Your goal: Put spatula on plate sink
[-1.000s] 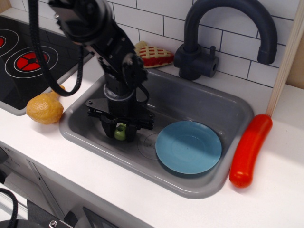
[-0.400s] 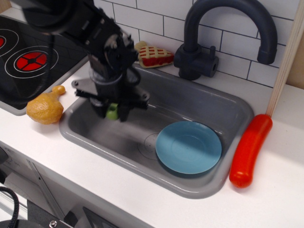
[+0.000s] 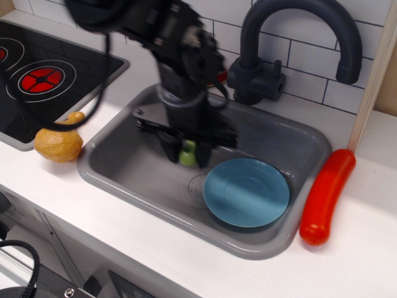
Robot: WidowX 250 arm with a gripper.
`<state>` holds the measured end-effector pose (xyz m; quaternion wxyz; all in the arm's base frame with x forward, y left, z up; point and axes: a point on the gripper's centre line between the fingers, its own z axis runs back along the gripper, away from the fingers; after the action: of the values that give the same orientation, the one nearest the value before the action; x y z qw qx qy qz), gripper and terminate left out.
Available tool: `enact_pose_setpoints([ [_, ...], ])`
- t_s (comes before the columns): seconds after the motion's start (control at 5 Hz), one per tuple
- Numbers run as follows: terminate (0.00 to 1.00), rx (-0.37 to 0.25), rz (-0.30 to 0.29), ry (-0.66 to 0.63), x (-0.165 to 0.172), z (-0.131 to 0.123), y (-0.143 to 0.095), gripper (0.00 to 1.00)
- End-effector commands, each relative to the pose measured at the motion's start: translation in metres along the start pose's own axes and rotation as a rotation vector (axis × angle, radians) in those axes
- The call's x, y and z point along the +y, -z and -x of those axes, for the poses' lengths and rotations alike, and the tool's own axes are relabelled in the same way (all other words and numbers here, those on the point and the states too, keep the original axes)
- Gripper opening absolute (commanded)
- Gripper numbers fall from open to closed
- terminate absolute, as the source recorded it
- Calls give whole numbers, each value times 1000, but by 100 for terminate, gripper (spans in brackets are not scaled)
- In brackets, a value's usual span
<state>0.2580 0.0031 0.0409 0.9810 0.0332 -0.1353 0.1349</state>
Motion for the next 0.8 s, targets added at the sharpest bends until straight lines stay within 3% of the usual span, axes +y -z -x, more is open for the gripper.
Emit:
enact_pose_setpoints([
  [0.0,0,82,-20,39,-40,11,15,0],
  [0.2,0,89,-22,51,-51,20,21,0],
  [0.4,0,106,-24,12,-59,16,21,100],
  [0.6,0,86,32,6,-53,9,4,100],
])
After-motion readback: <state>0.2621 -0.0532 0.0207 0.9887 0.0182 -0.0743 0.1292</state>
